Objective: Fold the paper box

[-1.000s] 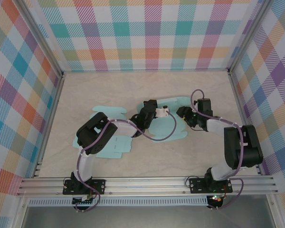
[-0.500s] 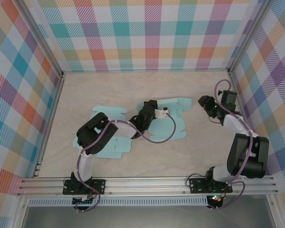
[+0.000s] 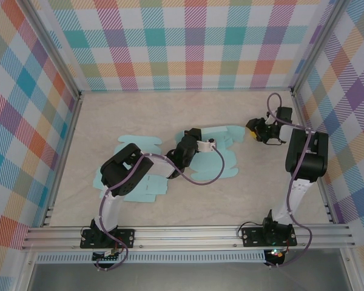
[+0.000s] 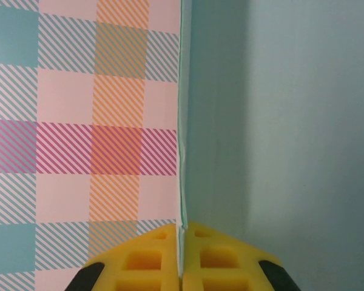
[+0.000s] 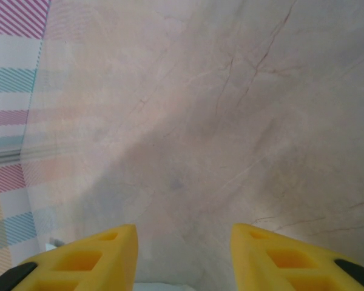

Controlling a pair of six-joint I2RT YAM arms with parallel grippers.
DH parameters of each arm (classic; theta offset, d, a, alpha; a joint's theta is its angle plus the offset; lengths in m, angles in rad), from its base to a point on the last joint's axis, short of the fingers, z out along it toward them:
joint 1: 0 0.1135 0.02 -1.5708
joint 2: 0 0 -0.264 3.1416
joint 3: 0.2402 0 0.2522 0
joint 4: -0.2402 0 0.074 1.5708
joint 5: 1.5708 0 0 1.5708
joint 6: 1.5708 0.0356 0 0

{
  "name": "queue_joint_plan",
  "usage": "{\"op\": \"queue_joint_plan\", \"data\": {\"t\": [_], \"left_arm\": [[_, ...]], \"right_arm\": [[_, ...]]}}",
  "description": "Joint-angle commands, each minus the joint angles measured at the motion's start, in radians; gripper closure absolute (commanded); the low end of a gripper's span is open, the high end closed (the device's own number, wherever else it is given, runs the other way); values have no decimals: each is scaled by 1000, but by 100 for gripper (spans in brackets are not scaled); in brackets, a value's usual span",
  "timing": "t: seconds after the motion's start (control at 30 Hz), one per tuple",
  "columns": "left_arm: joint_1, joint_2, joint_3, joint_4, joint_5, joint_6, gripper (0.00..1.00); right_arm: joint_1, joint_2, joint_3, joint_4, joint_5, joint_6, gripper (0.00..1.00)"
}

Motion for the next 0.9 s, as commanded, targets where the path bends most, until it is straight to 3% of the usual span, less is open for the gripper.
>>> {"op": "queue_joint_plan", "data": {"t": [0.0, 0.53, 0.87], "left_arm": [[-9, 27, -19, 32, 21, 30, 95], [-11, 68, -11, 68, 2, 73, 95], [-10, 76, -20, 76, 5, 86, 95]], "right_arm": [[37, 7, 43, -21, -77, -57, 55], [117, -175, -162, 15, -61, -93, 55], [205, -255, -267, 23, 11, -109, 54]]}}
